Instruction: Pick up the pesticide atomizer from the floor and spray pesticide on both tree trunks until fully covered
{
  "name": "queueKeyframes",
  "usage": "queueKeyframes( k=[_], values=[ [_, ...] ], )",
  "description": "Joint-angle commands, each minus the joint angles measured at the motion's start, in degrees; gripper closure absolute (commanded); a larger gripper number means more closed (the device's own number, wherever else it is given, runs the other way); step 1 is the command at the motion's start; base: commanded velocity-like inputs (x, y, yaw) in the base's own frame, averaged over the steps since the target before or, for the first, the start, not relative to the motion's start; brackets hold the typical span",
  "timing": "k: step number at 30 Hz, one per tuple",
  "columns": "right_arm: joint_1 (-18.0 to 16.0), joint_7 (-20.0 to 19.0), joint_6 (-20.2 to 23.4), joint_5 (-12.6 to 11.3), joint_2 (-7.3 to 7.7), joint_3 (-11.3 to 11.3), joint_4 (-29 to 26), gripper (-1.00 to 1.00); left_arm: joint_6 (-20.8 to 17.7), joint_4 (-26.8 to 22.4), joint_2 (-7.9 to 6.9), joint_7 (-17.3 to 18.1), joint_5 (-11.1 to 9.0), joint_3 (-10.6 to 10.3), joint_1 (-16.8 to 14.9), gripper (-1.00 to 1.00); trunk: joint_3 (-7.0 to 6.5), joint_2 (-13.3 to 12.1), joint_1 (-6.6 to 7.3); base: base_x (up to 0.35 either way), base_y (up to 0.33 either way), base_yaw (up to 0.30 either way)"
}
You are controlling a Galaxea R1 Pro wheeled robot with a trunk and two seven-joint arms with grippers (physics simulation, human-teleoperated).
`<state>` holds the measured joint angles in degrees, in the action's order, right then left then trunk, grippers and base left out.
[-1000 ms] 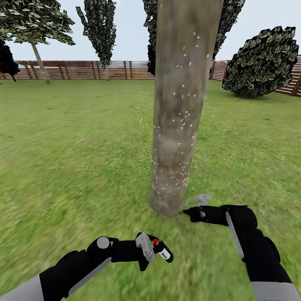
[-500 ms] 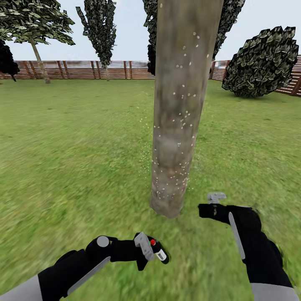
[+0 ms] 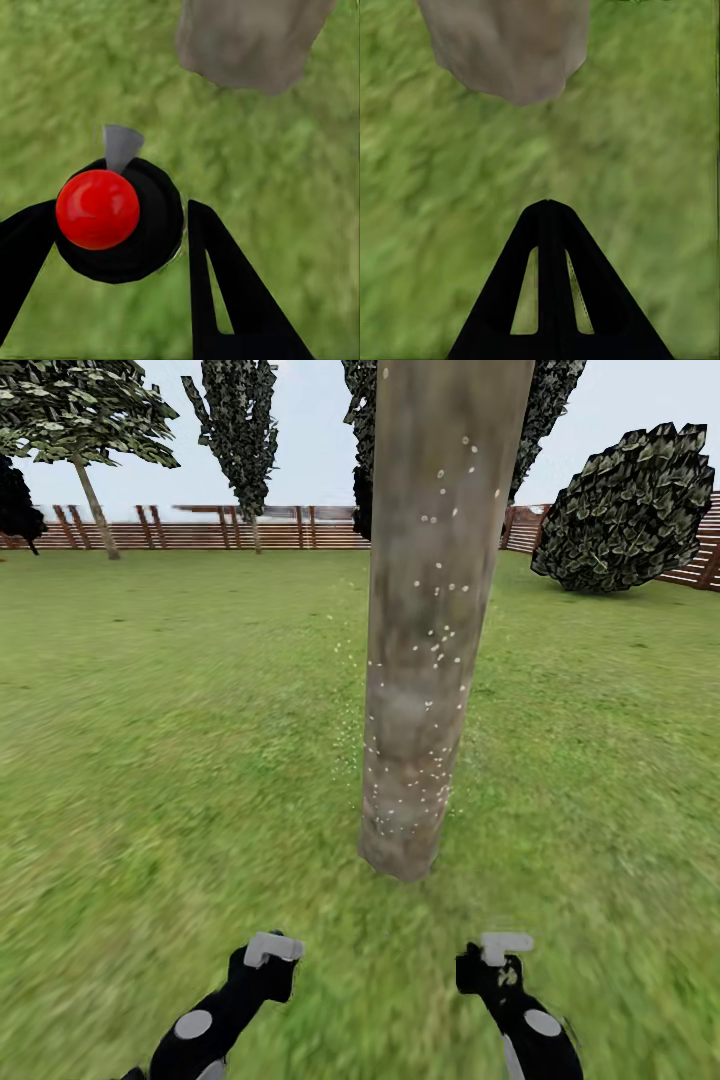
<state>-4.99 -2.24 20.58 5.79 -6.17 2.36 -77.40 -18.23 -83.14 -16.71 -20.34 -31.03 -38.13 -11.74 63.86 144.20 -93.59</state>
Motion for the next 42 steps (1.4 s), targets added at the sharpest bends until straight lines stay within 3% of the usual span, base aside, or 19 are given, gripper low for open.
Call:
queueKeyframes(
  k=[1, 6, 13, 22, 26, 42],
  values=[
    [0.2, 1.3, -2.2, 0.6, -0.15, -0.5, 1.5, 1.00, 1.0, -0.3, 0.11, -1.4, -0.6, 0.6, 0.6, 1.00, 0.05, 0.0, 0.01, 0.000, 0.000, 0.015],
    [1.9, 3.8, -6.8, 0.5, -0.47, -2.4, 5.3, 1.00, 8.8, 1.3, 0.61, -10.2, -0.9, 1.6, 2.6, 1.00, 0.05, 0.0, 0.01, 0.000, 0.000, 0.164],
    [2.6, 4.3, -11.1, 0.4, -0.51, -2.5, 7.2, 1.00, 18.2, 5.2, 1.68, -12.3, -2.9, 1.6, 3.6, 1.00, 0.05, 0.0, 0.01, 0.000, 0.000, 0.272],
    [2.6, 6.0, -13.5, 0.4, -0.51, -2.7, 8.1, 1.00, 23.3, 8.5, 3.62, -12.6, -3.0, 1.6, 4.1, 1.00, 0.05, 0.0, 0.01, 0.000, 0.000, 0.284],
    [2.7, 6.1, -13.6, 0.5, -0.51, -2.7, 8.3, 1.00, 24.1, 9.0, 4.30, -14.8, -2.9, 1.6, 4.0, 1.00, 0.05, 0.0, 0.01, 0.000, 0.000, 0.284],
    [3.4, 7.2, -14.9, 0.4, -0.59, -2.9, 9.1, 1.00, 26.2, 9.3, 4.49, -16.1, -2.8, 1.7, 4.0, 1.00, 0.02, 0.0, 0.01, 0.000, 0.000, 0.134]
  ],
)
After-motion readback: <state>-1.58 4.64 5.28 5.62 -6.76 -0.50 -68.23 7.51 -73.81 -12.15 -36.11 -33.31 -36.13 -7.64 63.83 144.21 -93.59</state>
